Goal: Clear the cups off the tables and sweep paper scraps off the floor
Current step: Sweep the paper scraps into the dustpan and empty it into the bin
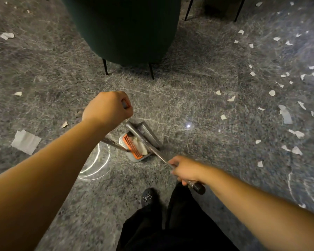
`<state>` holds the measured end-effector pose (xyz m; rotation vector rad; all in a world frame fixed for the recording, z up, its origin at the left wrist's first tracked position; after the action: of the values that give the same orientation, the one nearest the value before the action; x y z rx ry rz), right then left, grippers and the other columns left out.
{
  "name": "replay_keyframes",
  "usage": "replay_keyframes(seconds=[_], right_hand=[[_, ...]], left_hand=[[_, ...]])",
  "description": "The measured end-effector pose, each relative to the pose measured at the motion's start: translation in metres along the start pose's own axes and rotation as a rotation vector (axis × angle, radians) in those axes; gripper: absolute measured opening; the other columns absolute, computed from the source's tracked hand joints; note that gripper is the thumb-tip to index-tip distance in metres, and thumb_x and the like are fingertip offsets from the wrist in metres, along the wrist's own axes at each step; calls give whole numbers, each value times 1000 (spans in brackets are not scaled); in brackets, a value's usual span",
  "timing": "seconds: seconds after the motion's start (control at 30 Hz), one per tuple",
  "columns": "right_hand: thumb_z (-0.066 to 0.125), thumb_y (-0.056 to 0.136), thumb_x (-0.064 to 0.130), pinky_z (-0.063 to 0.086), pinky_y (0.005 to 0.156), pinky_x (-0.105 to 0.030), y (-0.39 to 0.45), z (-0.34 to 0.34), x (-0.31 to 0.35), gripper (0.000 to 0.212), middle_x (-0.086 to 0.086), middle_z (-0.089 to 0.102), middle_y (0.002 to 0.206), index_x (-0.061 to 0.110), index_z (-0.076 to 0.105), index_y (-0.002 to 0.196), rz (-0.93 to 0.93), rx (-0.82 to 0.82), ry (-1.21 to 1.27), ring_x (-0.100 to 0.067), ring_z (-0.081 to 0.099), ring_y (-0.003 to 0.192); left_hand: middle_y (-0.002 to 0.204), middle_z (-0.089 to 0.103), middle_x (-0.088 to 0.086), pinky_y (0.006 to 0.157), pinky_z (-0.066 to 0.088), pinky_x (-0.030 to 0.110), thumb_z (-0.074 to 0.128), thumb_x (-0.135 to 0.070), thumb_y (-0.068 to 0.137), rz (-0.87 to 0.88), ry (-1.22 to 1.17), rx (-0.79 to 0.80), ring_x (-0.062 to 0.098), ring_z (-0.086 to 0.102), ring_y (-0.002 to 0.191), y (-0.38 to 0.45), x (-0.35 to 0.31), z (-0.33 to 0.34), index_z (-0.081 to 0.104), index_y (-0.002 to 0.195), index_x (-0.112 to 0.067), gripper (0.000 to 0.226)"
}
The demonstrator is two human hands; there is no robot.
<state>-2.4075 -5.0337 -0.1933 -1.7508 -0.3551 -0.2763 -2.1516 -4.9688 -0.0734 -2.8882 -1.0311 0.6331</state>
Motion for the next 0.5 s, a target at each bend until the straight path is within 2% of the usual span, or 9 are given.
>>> replay_keyframes(seconds=[0.13, 0.2, 0.4, 0.5], right_hand=[[55, 95, 10, 41, 43, -23, -24, -12, -13, 44, -3, 54, 73, 23, 46, 136, -17, 4, 82, -10, 49, 44], [54, 95, 10, 39, 40, -19, -34, -19, -22, 43, -4, 52, 66, 24, 47, 136, -12, -19, 132, -7, 46, 36], [52, 96, 14, 37, 38, -19, -67, -32, -48, 38, -4, 53, 61, 31, 47, 130, 29, -76, 340, -9, 45, 37], [52, 97, 13, 36, 38, -19, -84, -41, -61, 38, -6, 52, 62, 29, 47, 131, 38, -135, 441, -10, 44, 37]], left_hand=[[69, 63, -4, 57, 52, 33, 65, -25, 85, 19, 9, 3, 19, 60, 65, -10, -2, 2, 66, 83, -24, 2], [67, 62, -6, 55, 50, 31, 65, -26, 85, 31, 20, 9, 18, 59, 63, -16, -3, 3, 65, 82, -26, 4], [66, 60, -9, 53, 44, 26, 69, -29, 84, 65, 32, 16, 16, 58, 63, -29, -4, 1, 69, 84, -26, 3], [68, 62, -8, 57, 50, 30, 70, -30, 84, 69, 12, 21, 18, 59, 65, -29, -14, 0, 68, 84, -28, 2]])
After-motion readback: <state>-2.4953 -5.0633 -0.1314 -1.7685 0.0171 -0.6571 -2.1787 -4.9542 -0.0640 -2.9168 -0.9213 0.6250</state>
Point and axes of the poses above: each hand's wrist, its own y-axis towards the middle knuckle, its own z-axis out of the palm, x = y × z, the point moved 3 cm from there along y, towards the middle knuckle
